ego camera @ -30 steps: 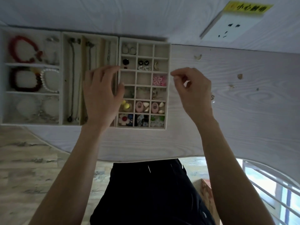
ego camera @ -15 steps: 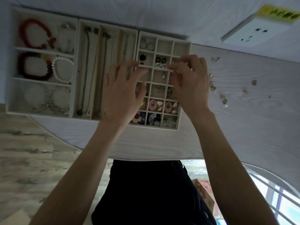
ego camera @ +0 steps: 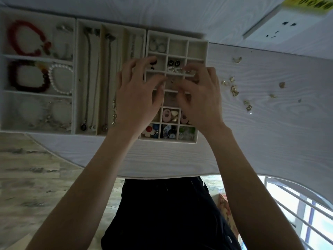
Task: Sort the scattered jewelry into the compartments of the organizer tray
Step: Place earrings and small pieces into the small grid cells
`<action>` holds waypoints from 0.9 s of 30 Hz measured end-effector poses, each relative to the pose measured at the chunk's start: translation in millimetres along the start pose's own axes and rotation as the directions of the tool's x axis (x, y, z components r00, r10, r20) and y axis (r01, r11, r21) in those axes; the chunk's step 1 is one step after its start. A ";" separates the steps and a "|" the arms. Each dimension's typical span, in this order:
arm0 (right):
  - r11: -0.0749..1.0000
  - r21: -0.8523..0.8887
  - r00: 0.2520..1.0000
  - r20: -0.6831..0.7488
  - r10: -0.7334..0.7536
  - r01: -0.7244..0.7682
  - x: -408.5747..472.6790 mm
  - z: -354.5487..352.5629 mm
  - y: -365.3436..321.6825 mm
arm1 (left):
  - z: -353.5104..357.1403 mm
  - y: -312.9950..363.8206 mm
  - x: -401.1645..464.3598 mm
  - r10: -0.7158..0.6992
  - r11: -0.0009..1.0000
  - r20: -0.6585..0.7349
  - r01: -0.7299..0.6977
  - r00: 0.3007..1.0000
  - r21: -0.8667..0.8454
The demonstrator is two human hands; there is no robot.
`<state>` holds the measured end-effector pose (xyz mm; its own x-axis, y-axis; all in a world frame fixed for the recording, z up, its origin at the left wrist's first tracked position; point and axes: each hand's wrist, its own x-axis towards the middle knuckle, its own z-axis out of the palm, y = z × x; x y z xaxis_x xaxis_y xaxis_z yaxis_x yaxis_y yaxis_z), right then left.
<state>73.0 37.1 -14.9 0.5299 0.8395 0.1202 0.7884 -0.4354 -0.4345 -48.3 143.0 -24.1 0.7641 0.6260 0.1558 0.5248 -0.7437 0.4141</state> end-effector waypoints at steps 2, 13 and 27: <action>0.999 0.021 0.996 -0.068 0.050 -0.049 -0.5 -3.1 3.6 | 0.3 -0.1 -1.7 0.010 1.000 0.004 -0.010 1.000 -0.010; 0.994 -0.100 0.999 -0.019 -0.043 0.041 21.8 7.6 6.0 | 8.2 3.0 -0.6 0.065 0.996 0.075 -0.070 0.995 0.061; 0.980 -0.176 0.993 -0.051 -0.102 0.091 26.9 12.8 0.7 | 5.4 6.1 -0.4 0.085 0.991 0.049 -0.089 0.995 0.098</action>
<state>83.9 63.5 -23.4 0.4623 0.8617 0.2093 0.8761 -0.4074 -0.2578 -43.5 136.9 -26.5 0.8233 0.5484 0.1463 0.4887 -0.8160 0.3086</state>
